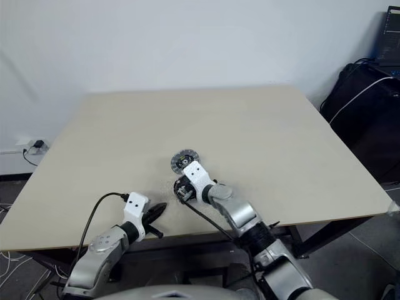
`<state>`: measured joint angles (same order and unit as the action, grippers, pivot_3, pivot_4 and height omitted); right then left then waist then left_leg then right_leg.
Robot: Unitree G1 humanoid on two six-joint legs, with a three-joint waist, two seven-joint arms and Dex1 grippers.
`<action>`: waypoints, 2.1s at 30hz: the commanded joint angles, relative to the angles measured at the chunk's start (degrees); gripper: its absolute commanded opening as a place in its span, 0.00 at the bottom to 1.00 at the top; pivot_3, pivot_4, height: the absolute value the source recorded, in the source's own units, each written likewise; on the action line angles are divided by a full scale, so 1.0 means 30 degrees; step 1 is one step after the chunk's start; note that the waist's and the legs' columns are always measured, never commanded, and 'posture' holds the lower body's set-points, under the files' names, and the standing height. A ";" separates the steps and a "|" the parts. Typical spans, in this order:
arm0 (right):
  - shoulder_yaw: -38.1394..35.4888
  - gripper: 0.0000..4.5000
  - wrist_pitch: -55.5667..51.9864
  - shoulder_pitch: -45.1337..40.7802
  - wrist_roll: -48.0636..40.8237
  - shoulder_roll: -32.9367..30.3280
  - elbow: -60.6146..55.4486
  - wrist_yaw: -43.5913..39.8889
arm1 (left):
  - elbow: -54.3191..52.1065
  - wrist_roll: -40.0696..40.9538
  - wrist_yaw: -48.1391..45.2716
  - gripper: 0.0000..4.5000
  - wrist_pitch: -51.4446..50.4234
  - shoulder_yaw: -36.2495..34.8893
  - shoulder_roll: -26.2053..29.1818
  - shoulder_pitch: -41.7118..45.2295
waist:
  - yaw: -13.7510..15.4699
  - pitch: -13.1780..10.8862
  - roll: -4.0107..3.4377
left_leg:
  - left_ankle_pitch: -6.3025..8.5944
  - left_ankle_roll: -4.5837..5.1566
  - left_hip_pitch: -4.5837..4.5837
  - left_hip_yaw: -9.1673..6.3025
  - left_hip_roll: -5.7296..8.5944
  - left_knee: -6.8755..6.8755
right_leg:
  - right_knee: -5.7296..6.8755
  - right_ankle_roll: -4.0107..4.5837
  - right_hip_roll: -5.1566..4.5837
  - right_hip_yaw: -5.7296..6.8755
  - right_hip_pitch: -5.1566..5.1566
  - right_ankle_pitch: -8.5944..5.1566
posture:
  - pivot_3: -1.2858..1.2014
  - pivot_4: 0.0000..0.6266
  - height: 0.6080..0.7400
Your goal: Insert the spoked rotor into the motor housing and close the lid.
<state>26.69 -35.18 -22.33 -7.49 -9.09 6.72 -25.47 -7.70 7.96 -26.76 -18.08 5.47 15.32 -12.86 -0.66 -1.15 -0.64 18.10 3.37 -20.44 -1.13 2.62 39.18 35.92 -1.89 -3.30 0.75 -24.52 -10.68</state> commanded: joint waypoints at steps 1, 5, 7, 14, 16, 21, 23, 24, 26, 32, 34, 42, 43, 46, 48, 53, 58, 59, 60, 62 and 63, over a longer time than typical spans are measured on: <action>0.0689 0.04 0.0376 -0.1346 0.0274 -0.1519 -0.2486 -0.2837 | -0.1066 0.0299 0.0078 0.00 0.0090 0.0062 -0.0191 0.0208 | -0.0019 -0.0001 -0.0001 | 0.0000 0.0000 -0.0001 -0.0002 0.0000 0.0000 | 0.0001 -0.0005 0.0002 0.0003 0.0004 0.0004 | 0.52 0.00 1.00; 0.3310 0.28 0.0956 -0.2847 0.2345 -0.4575 -0.3664 -0.6023 | -0.1016 0.0250 0.0170 0.00 0.0035 0.0218 -0.0331 0.0327 | 0.0013 0.0000 0.0001 | -0.0002 0.0001 -0.0007 -0.0009 -0.0004 -0.0003 | 0.0002 0.0000 0.0011 0.0048 0.0009 -0.0001 | 0.52 0.00 1.00; 0.4405 0.43 0.1306 -0.3501 0.3407 -0.5471 -0.3817 -0.7040 | -0.0996 0.0244 0.0222 0.00 0.0031 0.0289 -0.0405 0.0353 | 0.0016 0.0002 0.0006 | -0.0003 0.0000 -0.0008 -0.0011 -0.0005 -0.0004 | 0.0004 0.0007 0.0010 0.0066 0.0014 -0.0006 | 0.52 0.00 1.00; 0.6381 0.64 0.3102 -0.5068 0.6087 -0.5994 -0.2484 -0.9172 | -0.1038 0.0224 0.0500 0.00 0.0135 0.0288 -0.0794 0.0174 | 0.0036 -0.0001 0.0021 | -0.0007 -0.0007 -0.0013 -0.0002 -0.0003 0.0004 | 0.0006 0.0009 0.0004 0.0063 0.0022 -0.0006 | 0.52 0.00 1.00; 0.6495 0.64 0.3500 -0.5258 0.6447 -0.5723 -0.1867 -0.9418 | -0.1055 0.0231 0.0607 0.00 0.0193 0.0279 -0.0875 0.0073 | 0.0057 0.0000 0.0023 | -0.0010 -0.0013 -0.0011 -0.0012 -0.0004 0.0006 | 0.0006 0.0008 0.0004 0.0070 0.0019 -0.0004 | 0.52 0.00 1.00; 0.6525 0.64 0.4401 -0.5524 0.7117 -0.5010 -0.0251 -1.0055 | -0.1117 0.0260 0.0817 0.00 0.0354 0.0181 -0.1076 -0.0263 | 0.0072 0.0003 0.0027 | -0.0009 -0.0016 -0.0013 -0.0023 0.0002 0.0002 | 0.0005 0.0007 -0.0007 0.0067 0.0012 0.0001 | 0.52 0.00 1.00; 0.6482 0.64 0.4657 -0.5522 0.7332 -0.4810 0.0282 -1.0333 | -0.1120 0.0266 0.0923 0.00 0.0445 0.0106 -0.1167 -0.0354 | 0.0074 0.0003 0.0026 | -0.0009 -0.0017 -0.0015 -0.0027 0.0005 0.0000 | 0.0004 0.0009 -0.0018 0.0057 0.0011 0.0001 | 0.52 0.00 1.00; 0.6492 0.64 0.4776 -0.5518 0.7445 -0.4756 0.0477 -1.0454 | -0.1118 0.0271 0.0959 0.00 0.0481 0.0087 -0.1195 -0.0385 | 0.0072 0.0003 0.0026 | -0.0008 -0.0018 -0.0017 -0.0032 0.0008 0.0001 | 0.0004 0.0011 -0.0024 0.0052 0.0006 0.0001 | 0.52 0.00 1.00; 0.6522 0.64 0.5008 -0.5452 0.7634 -0.4622 0.0951 -1.0738 | -0.1113 0.0289 0.1013 0.00 0.0549 0.0046 -0.1220 -0.0457 | 0.0080 0.0003 0.0025 | -0.0008 -0.0020 -0.0017 -0.0041 0.0009 0.0002 | 0.0005 0.0014 -0.0030 0.0058 0.0004 0.0000 | 0.52 0.00 1.00; 0.6477 0.50 0.5618 -0.5472 0.8811 -0.4317 0.2496 -1.0590 | -0.1111 0.0300 0.1136 0.00 0.0663 -0.0071 -0.1293 -0.0514 | 0.0068 0.0012 0.0020 | -0.0014 -0.0030 -0.0012 -0.0049 0.0012 0.0002 | 0.0009 0.0018 -0.0030 0.0062 0.0003 0.0004 | 0.52 0.00 1.00; 0.6361 0.36 0.5741 -0.5459 0.9071 -0.4263 0.2695 -1.0541 | -0.1132 0.0300 0.1179 0.00 0.0691 -0.0079 -0.1331 -0.0537 | 0.0068 0.0018 0.0017 | -0.0017 -0.0035 -0.0005 -0.0048 0.0013 0.0003 | 0.0010 0.0027 -0.0030 0.0062 0.0004 0.0010 | 0.52 0.00 1.00; 0.5598 0.02 0.5591 -0.4988 0.9428 -0.4270 0.2322 -1.0448 | -0.1115 0.0306 0.1207 0.00 0.0636 0.0075 -0.1507 -0.0370 | 0.0070 0.0026 0.0026 | -0.0032 -0.0049 0.0051 -0.0048 0.0011 0.0004 | 0.0015 0.0045 -0.0026 0.0072 0.0028 0.0020 | 0.52 0.00 1.00; 0.5482 0.02 0.5403 -0.4867 0.9436 -0.4363 0.2090 -1.0466 | -0.1086 0.0303 0.1210 0.00 0.0629 0.0088 -0.1520 -0.0329 | 0.0076 0.0026 0.0025 | -0.0035 -0.0050 0.0053 -0.0049 0.0011 0.0005 | 0.0014 0.0049 -0.0025 0.0074 0.0029 0.0022 | 0.52 0.00 1.00; 0.4760 0.02 0.3988 -0.4122 0.8973 -0.4671 0.0892 -1.0814 | -0.0963 0.0285 0.1171 0.00 0.0658 0.0125 -0.1546 -0.0245 | 0.0152 0.0027 0.0028 | -0.0038 -0.0050 0.0051 -0.0051 0.0015 0.0005 | 0.0015 0.0050 -0.0029 0.0077 0.0029 0.0023 | 0.52 0.00 1.00; 0.4013 0.02 0.2204 -0.3118 0.8072 -0.5001 -0.0827 -1.1530 | -0.0796 0.0279 0.1110 0.00 0.0732 0.0167 -0.1572 -0.0192 | 0.0352 0.0027 0.0029 | -0.0034 -0.0045 0.0047 -0.0057 0.0019 0.0004 | 0.0011 0.0049 -0.0035 0.0077 0.0028 0.0023 | 0.52 0.00 1.00; 0.2724 0.02 -0.2705 -0.0893 0.6587 -0.5532 -0.5260 -1.2148 | -0.0361 0.0272 0.0965 0.00 0.0926 0.0323 -0.1662 -0.0125 | 0.0737 0.0034 0.0034 | -0.0011 -0.0013 -0.0016 -0.0084 0.0027 0.0002 | -0.0017 0.0046 -0.0055 0.0098 -0.0003 0.0020 | 0.52 0.00 1.00; 0.1660 0.02 -0.8389 0.0099 0.5403 -0.4718 -0.7741 -1.0805 | 0.0016 0.0236 0.0782 0.00 0.1095 0.0426 -0.1772 -0.0009 | 0.0835 0.0033 0.0035 | -0.0008 -0.0014 -0.0053 -0.0085 0.0022 0.0001 | -0.0017 0.0069 -0.0058 0.0103 -0.0009 0.0006 | 0.52 0.00 1.00; 0.1359 0.02 -0.9557 0.0160 0.5281 -0.4164 -0.7860 -1.0108 | 0.0094 0.0245 0.0726 0.00 0.1129 0.0438 -0.1765 0.0032 | 0.0841 0.0033 0.0035 | -0.0010 -0.0016 -0.0052 -0.0091 0.0021 0.0005 | -0.0017 0.0071 -0.0060 0.0111 -0.0009 0.0004 | 0.52 0.00 1.00; 0.1188 0.02 -1.0335 0.0175 0.5159 -0.3828 -0.7940 -0.9574 | 0.0154 0.0241 0.0697 0.00 0.1164 0.0462 -0.1769 0.0056 | 0.0836 0.0033 0.0035 | -0.0011 -0.0017 -0.0050 -0.0097 0.0021 0.0006 | -0.0017 0.0072 -0.0062 0.0119 -0.0017 0.0002 | 0.52 0.00 1.00; -0.0233 0.02 -1.2400 0.0086 0.5141 -0.1644 -0.7119 -0.7320 | 0.0307 0.0229 0.0621 0.00 0.1239 0.0512 -0.1758 0.0142 | 0.0833 0.0035 0.0039 | -0.0014 -0.0026 -0.0044 -0.0098 0.0020 0.0013 | -0.0014 0.0072 -0.0062 0.0123 -0.0018 0.0002 | 0.52 0.00 1.00; -0.1052 0.02 -1.3206 -0.0008 0.5121 -0.0552 -0.6598 -0.6237 | 0.0347 0.0231 0.0600 0.00 0.1270 0.0528 -0.1759 0.0168 | 0.0817 0.0037 0.0042 | -0.0017 -0.0033 -0.0039 -0.0101 0.0020 0.0013 | -0.0007 0.0068 -0.0062 0.0129 -0.0018 0.0004 | 0.52 0.00 1.00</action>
<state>27.47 -70.88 -21.50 8.18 -12.91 -13.75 -48.79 -6.38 7.95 -24.40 -15.75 6.81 10.31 -13.35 1.79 -1.04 -0.52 18.03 3.23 -20.55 -1.46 2.68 39.23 35.92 -1.70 -3.47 1.15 -24.57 -10.65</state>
